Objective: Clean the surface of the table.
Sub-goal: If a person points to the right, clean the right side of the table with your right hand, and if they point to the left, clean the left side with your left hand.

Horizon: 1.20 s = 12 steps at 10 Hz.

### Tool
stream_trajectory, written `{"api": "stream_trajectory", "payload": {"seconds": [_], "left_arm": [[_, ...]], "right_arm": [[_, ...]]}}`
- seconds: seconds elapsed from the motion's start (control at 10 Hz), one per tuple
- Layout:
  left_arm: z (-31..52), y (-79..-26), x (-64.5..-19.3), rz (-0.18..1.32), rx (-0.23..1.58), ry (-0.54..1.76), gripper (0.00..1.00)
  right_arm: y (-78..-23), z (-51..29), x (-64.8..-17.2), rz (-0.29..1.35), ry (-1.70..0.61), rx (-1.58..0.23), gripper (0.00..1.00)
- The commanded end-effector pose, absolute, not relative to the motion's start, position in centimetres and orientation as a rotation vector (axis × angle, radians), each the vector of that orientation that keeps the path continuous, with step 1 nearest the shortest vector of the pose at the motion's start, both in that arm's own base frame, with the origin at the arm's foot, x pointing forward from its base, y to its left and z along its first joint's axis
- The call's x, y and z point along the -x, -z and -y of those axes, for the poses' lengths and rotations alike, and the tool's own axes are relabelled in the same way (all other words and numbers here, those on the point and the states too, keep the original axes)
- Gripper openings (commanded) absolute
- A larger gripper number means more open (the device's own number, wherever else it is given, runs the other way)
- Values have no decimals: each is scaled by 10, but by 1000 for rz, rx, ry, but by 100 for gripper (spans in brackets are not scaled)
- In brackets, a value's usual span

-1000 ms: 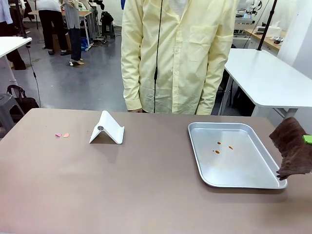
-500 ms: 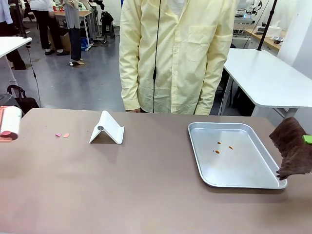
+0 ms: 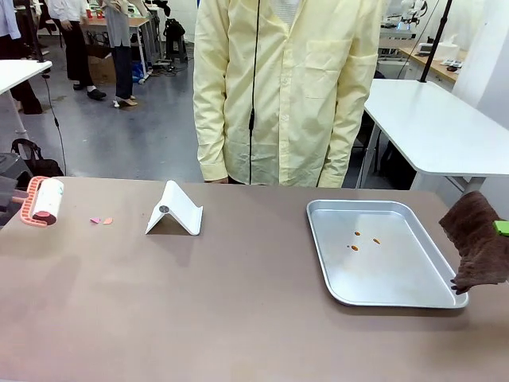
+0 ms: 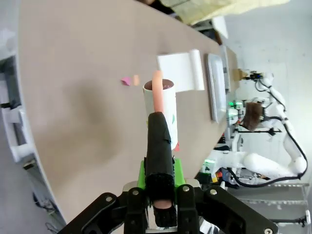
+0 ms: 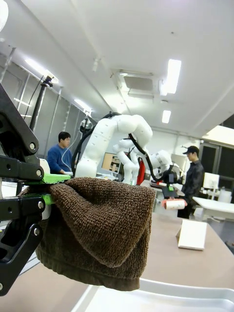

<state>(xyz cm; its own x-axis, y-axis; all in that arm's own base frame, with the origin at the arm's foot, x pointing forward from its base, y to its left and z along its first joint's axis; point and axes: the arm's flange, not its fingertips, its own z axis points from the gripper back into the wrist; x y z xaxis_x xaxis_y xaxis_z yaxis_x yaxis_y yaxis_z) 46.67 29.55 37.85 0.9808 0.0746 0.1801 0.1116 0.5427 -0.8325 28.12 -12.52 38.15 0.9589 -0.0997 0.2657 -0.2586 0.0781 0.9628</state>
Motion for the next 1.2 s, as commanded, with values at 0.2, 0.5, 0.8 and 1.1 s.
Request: {"api": "stream_trajectory", "payload": {"seconds": [0.2, 0.5, 0.8, 1.1], "left_arm": [[-293, -356, -499, 124, 958, -28, 22], [-295, -335, -509, 116, 908, -107, 22], [-285, -321, -511, 83, 903, -128, 22], [-258, -317, -520, 22, 881, -95, 22]], "right_arm": [[-388, 125, -281, 288, -101, -1509, 0], [-388, 125, -281, 288, -101, -1509, 0], [-388, 125, -281, 288, -101, -1509, 0], [-388, 125, -281, 288, -101, -1509, 0]]}}
